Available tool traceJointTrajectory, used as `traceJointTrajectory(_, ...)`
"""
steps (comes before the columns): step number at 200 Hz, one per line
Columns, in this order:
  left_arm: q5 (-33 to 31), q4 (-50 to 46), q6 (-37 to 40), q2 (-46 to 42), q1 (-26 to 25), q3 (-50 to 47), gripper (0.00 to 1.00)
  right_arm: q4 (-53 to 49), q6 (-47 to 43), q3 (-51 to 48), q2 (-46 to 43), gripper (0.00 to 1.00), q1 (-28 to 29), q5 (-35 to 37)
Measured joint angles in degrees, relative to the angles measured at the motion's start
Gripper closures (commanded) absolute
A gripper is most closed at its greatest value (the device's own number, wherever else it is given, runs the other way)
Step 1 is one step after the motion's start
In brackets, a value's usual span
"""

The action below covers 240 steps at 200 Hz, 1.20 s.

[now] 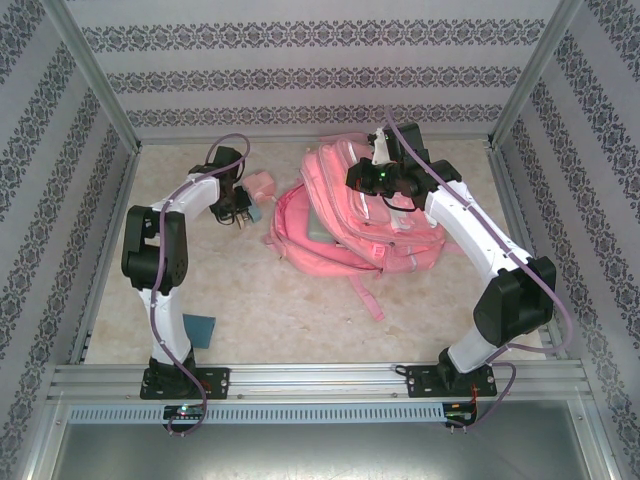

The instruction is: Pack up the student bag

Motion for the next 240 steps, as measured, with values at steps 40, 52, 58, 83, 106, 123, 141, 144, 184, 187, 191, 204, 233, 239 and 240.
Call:
traceJointTrajectory(40, 0.44, 0.04, 0.07, 0.7, 0.26, 0.04, 0.73, 0.0, 0.0, 0.0, 0.0, 1.0, 0.0, 0.0)
traceJointTrajectory(52, 0.42, 0.04, 0.2, 0.83, 0.35, 0.04, 0.73, 0.0, 0.0, 0.0, 0.0, 1.0, 0.0, 0.0)
traceJointTrajectory(58, 0.42, 0.04, 0.24, 0.92, 0.35, 0.04, 0.73, 0.0, 0.0, 0.0, 0.0, 1.0, 0.0, 0.0)
traceJointTrajectory(83, 0.42, 0.04, 0.5, 1.01, 0.35, 0.04, 0.75, 0.0, 0.0, 0.0, 0.0, 1.0, 0.0, 0.0)
traceJointTrajectory(106, 0.2, 0.09, 0.98, 1.05, 0.37, -0.04, 0.88, 0.0, 0.0, 0.0, 0.0, 1.0, 0.02, 0.0)
traceJointTrajectory(123, 0.17, 0.31, 1.36, 0.87, 0.35, -0.04, 1.0, 0.0, 0.0, 0.0, 0.0, 1.0, 0.02, 0.0)
traceJointTrajectory(141, 0.24, 0.74, 1.42, 0.39, 0.35, -0.37, 1.0, 0.0, 0.0, 0.0, 0.0, 1.0, 0.02, 0.0)
traceJointTrajectory(144, 0.2, 0.81, 1.4, 0.37, 0.35, -0.5, 1.0, 0.0, 0.0, 0.0, 0.0, 1.0, 0.02, 0.0)
traceJointTrajectory(184, 1.97, 1.6, 1.18, -5.07, 0.35, -5.9, 1.0, 0.02, 0.02, 0.0, 0.0, 1.0, -0.04, -0.02)
traceJointTrajectory(187, 2.25, 1.6, 1.16, -5.88, 0.33, -6.34, 1.0, 0.02, 0.02, 0.0, 0.0, 1.0, -0.07, -0.02)
traceJointTrajectory(191, 2.56, 1.6, 1.05, -6.88, 0.28, -6.95, 1.0, 0.02, 0.02, 0.0, 0.0, 1.0, -0.13, -0.02)
traceJointTrajectory(204, 3.43, 1.62, 0.96, -10.19, 0.0, -8.07, 1.0, 0.04, 0.02, 0.0, 0.0, 1.0, -0.17, -0.04)
traceJointTrajectory(233, 5.05, 3.65, 0.61, -17.27, -2.25, -8.74, 1.0, 0.04, 0.04, 0.0, 0.0, 1.0, -0.17, -0.13)
traceJointTrajectory(239, 5.51, 4.31, 0.52, -18.43, -3.26, -8.76, 1.0, 0.04, 0.04, 0.0, 0.0, 1.0, -0.17, -0.15)
traceJointTrajectory(240, 5.57, 4.39, 0.5, -18.53, -3.39, -8.76, 1.0, 0.04, 0.07, 0.0, 0.0, 1.0, -0.17, -0.17)
